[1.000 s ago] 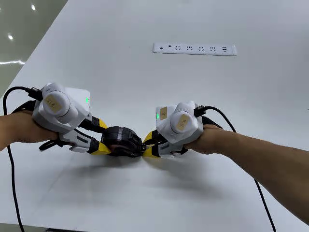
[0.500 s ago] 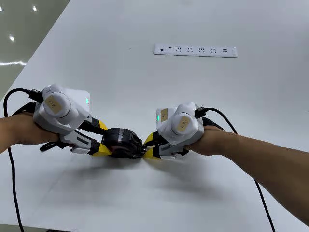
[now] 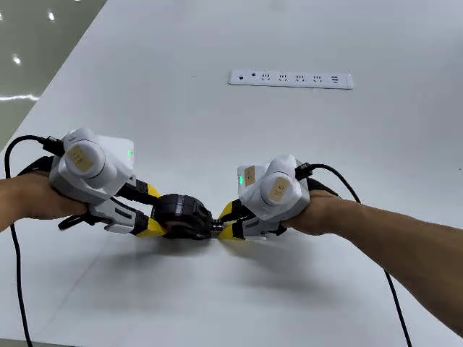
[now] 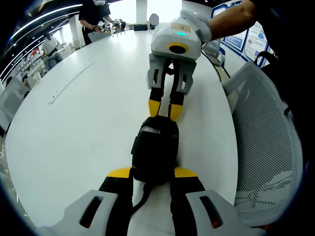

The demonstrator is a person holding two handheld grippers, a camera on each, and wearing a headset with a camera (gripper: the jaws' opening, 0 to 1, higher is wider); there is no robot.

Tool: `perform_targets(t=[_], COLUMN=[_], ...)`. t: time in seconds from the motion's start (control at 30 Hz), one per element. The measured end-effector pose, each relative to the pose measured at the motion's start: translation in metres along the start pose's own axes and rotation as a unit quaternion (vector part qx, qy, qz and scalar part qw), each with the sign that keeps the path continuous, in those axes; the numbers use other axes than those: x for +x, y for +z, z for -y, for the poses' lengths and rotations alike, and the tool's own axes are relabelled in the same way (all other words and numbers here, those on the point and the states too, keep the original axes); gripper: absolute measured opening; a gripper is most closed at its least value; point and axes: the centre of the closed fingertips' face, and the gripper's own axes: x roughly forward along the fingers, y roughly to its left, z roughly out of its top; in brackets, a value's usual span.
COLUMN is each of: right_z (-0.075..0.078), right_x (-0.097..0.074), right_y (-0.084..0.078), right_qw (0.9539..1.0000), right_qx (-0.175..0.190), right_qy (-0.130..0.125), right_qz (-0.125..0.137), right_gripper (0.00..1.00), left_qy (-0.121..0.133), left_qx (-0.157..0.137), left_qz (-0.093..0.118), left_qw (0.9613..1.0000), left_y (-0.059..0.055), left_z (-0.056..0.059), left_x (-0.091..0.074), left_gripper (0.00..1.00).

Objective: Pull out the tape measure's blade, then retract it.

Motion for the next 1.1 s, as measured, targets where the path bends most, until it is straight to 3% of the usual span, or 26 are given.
perform_targets(t=[1.1], right_z=[-0.003], right_x=[-0.017], right_y=[-0.016], right_qw=[0.9999], right_qx=[-0.006], right_qy=[-0.004], right_qz=[-0.010], right_gripper=[0.07], left_qy=[-0.001], left_qx=[-0.022], left_qz=[0.002], left_qw=[0.9997], left_y=[0.000], left_z=[0.001], left_x=[0.002], left_gripper=[0.23])
